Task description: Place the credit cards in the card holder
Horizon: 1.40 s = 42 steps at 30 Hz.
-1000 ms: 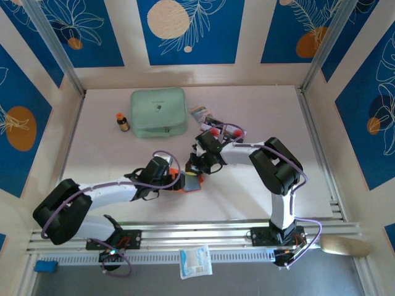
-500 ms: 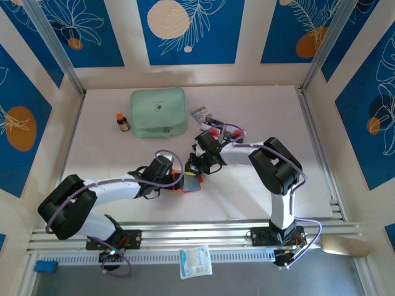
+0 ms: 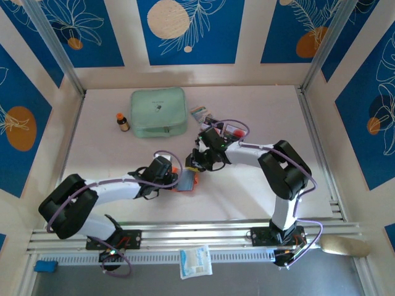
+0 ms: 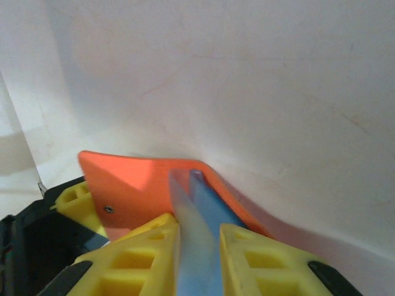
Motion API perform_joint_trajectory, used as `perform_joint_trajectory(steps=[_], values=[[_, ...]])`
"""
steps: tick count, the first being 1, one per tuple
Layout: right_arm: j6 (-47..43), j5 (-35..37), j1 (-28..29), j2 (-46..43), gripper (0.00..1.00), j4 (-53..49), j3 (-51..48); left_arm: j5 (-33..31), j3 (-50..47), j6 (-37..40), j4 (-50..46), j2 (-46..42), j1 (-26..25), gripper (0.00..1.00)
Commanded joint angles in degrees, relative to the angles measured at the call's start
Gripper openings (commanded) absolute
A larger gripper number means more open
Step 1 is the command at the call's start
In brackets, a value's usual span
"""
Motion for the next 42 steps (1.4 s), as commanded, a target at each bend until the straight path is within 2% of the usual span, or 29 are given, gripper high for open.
perform_joint_trajectory(steps=[1,6,19,22,26,31,38,42], values=[[-0.27,0.42,-0.26,-1.04,0.28,-1.62,-1.21,6.46,-2.04,0.25,4.56,4.05,-0.65,0.47],[0.43,-0.20,0.24,-0.15,0.35,-0.50,-1.67,6.30,-2.23,-0.08,4.79,3.71,-0.63,0.47],[1.27,-3.97,1.31,3.09,0.35,1.59,0.28,6.28,-2.38,-0.52,4.79,2.70,-0.65,0.48],[1.86,-4.55,1.40,2.49,0.35,1.79,0.45,5.97,-2.34,-0.77,4.27,1.28,-0.64,0.54],[3.08,-5.19,1.62,1.25,0.35,2.34,0.35,4.74,-2.16,-1.39,2.35,-2.55,-0.64,0.69],[4.95,-5.83,2.34,-0.26,0.38,2.96,0.43,1.83,-1.87,-1.93,-1.59,-11.03,-0.63,0.81],[6.99,-4.96,4.27,-1.02,0.55,2.11,2.52,-1.44,-3.17,-2.19,-6.45,-21.15,-0.41,0.86],[7.14,-3.90,5.57,0.63,0.56,0.89,5.17,-2.12,-4.66,-2.62,-7.62,-24.59,-0.28,0.86]])
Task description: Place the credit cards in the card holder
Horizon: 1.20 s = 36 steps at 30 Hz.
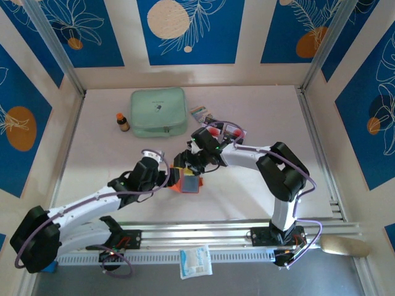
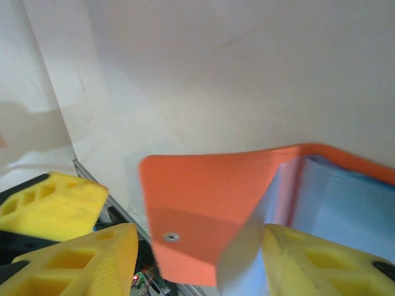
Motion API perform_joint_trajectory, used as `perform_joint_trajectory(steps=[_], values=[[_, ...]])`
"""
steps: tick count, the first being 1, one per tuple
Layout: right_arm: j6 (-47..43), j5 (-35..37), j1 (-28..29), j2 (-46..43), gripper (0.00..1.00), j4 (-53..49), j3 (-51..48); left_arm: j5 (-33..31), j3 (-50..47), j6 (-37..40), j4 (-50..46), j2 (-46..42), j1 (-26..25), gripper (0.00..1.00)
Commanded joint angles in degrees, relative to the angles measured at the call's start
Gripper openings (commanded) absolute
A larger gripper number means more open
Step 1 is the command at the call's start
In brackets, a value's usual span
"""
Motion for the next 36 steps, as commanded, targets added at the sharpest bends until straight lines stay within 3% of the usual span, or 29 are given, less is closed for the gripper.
perform_joint_trajectory(steps=[1,11,21,27,36], values=[[0.92,-0.03,1.13,0.79,0.57,-1.84,3.36,-1.79,-1.71,-0.86,-3.42,-2.10,0.13,0.87],[2.40,0.86,1.76,7.90,0.57,-0.50,6.64,-2.31,-3.19,-0.49,-4.18,-3.64,0.09,0.87],[2.98,0.29,1.49,7.89,0.56,0.68,5.39,-2.82,-2.45,1.20,-1.28,4.30,0.14,0.88],[2.95,0.62,1.32,5.57,0.57,1.13,4.06,-5.08,-1.24,1.11,-2.69,8.96,0.18,0.89],[2.29,2.59,0.31,-2.43,0.59,-0.02,-1.88,-7.33,-1.79,-1.31,-5.68,9.22,0.16,0.89]])
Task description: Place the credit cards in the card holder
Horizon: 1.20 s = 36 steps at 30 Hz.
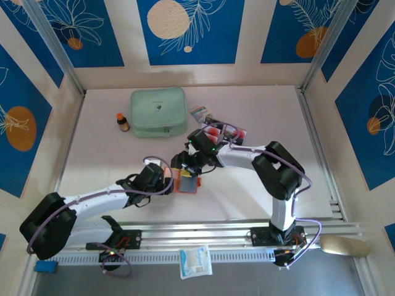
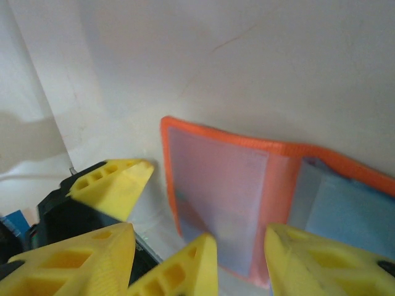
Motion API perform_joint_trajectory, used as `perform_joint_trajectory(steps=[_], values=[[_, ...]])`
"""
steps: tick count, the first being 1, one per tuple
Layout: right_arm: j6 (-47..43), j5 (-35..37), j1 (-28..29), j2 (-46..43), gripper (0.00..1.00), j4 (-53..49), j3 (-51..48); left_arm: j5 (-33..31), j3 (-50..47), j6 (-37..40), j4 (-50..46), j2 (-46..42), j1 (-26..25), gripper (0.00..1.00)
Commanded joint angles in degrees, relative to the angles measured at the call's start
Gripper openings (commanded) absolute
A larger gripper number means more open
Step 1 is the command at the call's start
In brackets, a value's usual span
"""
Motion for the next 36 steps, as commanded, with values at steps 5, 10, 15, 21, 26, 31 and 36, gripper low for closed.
perform_joint_trajectory(steps=[5,10,15,21,26,31,36], values=[[-0.60,1.93,-0.98,-8.49,0.64,-2.77,-4.48,-1.18,1.73,-1.08,-1.87,0.61,0.09,0.89],[-1.18,4.32,-1.64,-13.09,0.76,-8.69,-4.73,-0.35,2.79,-1.48,-1.94,1.49,0.12,0.89],[-0.53,5.04,-3.34,-17.65,0.77,-13.41,-4.55,0.35,3.40,-2.71,-2.36,1.73,0.04,0.89],[3.67,5.30,-6.02,-23.85,0.83,-20.20,-1.94,0.69,5.09,-4.50,-2.51,3.19,0.04,0.89],[8.10,6.18,-8.29,-26.83,0.83,-26.81,3.21,1.38,7.14,-6.15,-2.29,5.84,0.05,0.89],[11.37,7.39,-9.29,-26.61,0.83,-35.55,10.45,2.05,7.97,-9.17,-2.03,7.86,0.04,0.89],[12.48,7.95,-10.23,-24.57,0.83,-43.83,17.91,2.71,7.70,-11.56,-1.61,8.68,-0.04,0.89]])
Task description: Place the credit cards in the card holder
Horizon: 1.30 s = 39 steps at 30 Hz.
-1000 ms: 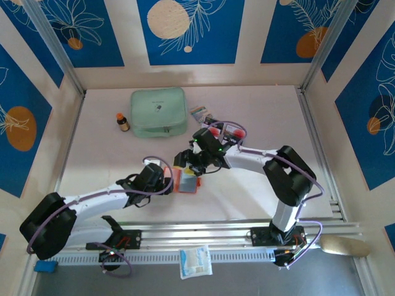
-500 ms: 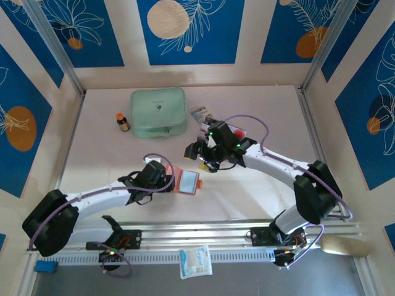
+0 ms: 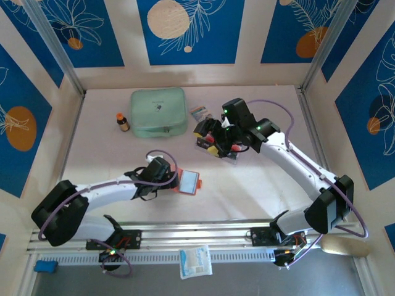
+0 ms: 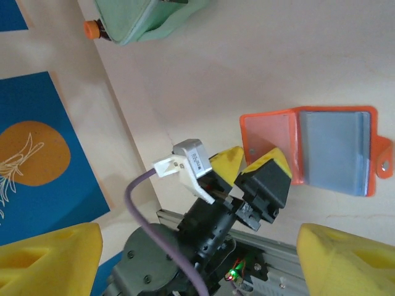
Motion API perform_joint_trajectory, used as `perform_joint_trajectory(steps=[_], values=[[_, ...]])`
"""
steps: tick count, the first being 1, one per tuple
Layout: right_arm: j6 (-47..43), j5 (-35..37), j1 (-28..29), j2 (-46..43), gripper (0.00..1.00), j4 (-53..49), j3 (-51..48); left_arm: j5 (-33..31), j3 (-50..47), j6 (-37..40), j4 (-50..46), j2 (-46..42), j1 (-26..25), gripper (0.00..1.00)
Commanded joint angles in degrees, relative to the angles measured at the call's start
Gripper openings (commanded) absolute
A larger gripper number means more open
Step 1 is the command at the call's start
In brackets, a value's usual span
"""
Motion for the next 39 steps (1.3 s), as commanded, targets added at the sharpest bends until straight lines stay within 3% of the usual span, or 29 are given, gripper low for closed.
perform_joint_trajectory(steps=[1,7,16,31,33,37,39], values=[[1.48,0.37,-0.50,1.34,0.83,-9.50,5.13,0.87,0.79,-2.73,-0.50,-0.01,-0.05,0.89],[-1.04,-0.24,-0.87,2.43,0.83,-12.30,10.52,-0.20,0.32,-3.94,-3.21,-2.74,-0.14,0.89],[-1.67,-6.00,-5.43,1.80,0.83,-10.11,8.68,-0.12,1.56,-4.93,-3.86,-1.46,-0.13,0.89],[-3.47,-6.33,-8.40,1.14,0.82,-5.63,8.15,0.24,3.75,-4.75,-2.47,3.45,-0.26,0.88],[-3.34,-9.16,-8.52,2.07,0.82,-4.32,7.41,0.16,3.86,-4.82,-2.34,3.55,-0.26,0.88],[-7.64,-10.69,-8.80,3.23,0.83,-7.82,10.83,0.25,4.21,-4.88,-2.12,4.30,-0.27,0.88],[-8.30,-6.93,-8.49,1.07,0.87,-5.85,9.15,0.30,4.35,-4.84,-2.08,4.42,-0.28,0.88]])
